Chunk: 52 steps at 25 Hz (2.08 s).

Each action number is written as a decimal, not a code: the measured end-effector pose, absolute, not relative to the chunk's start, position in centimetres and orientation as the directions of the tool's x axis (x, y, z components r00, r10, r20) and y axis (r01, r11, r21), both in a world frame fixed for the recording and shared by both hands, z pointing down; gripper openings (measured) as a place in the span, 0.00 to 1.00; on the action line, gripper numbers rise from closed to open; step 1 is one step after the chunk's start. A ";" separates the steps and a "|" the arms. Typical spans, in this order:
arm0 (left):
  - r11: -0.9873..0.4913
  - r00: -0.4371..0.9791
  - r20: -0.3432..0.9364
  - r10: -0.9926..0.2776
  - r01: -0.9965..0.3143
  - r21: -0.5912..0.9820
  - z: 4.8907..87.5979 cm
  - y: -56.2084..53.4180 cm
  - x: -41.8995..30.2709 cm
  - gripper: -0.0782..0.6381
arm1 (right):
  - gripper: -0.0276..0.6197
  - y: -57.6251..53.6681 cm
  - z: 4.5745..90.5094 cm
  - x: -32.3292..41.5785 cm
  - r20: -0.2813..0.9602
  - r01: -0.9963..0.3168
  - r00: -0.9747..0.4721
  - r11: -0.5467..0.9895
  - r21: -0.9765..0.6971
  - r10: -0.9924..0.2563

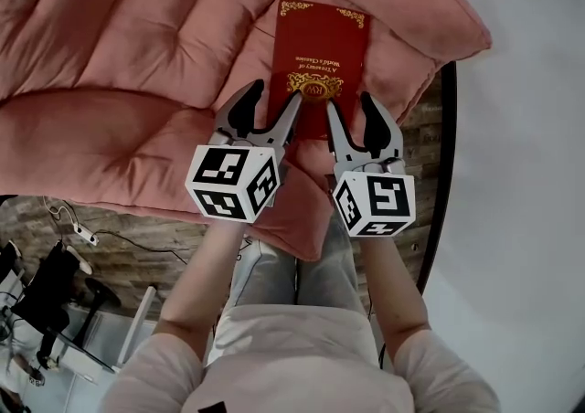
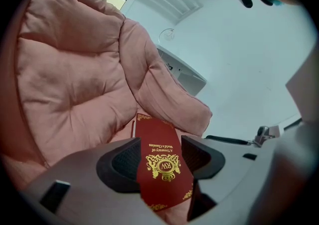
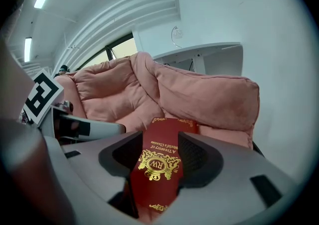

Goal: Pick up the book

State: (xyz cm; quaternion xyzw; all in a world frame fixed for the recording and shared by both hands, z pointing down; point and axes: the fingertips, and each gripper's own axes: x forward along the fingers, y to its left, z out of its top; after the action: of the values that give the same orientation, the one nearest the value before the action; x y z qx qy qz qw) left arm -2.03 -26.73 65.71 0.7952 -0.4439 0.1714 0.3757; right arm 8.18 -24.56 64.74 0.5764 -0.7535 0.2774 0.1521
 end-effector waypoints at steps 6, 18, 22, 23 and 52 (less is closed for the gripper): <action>-0.306 0.537 0.624 -0.568 -0.841 0.446 66.8 -26.5 -2.3 0.45 | 0.39 -24.0 65.9 8.2 0.567 -0.955 -0.283 0.172 -0.241 -0.774; -0.253 0.518 0.671 -0.531 -0.852 0.458 70.3 -27.0 -2.1 0.45 | 0.40 -24.4 69.1 8.6 0.604 -0.957 -0.269 0.139 -0.254 -0.750; -0.235 0.502 0.694 -0.516 -0.862 0.448 71.5 -26.9 -2.2 0.45 | 0.42 -24.7 70.1 8.6 0.614 -0.956 -0.269 0.130 -0.262 -0.742; -0.232 0.499 0.698 -0.513 -0.864 0.446 71.7 -27.0 -2.2 0.45 | 0.42 -24.8 70.3 8.7 0.616 -0.956 -0.268 0.129 -0.262 -0.741; -0.201 0.490 0.768 -0.413 -0.871 0.448 76.6 -26.3 -1.4 0.45 | 0.55 -24.3 77.0 9.4 0.686 -0.915 -0.355 0.087 -0.393 -0.636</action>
State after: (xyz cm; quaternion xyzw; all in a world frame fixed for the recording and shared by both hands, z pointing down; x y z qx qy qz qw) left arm -1.39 -26.35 76.62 0.7330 -0.4379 0.2512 0.4559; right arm 9.40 -24.30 77.02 0.5410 -0.7168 0.4045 0.1729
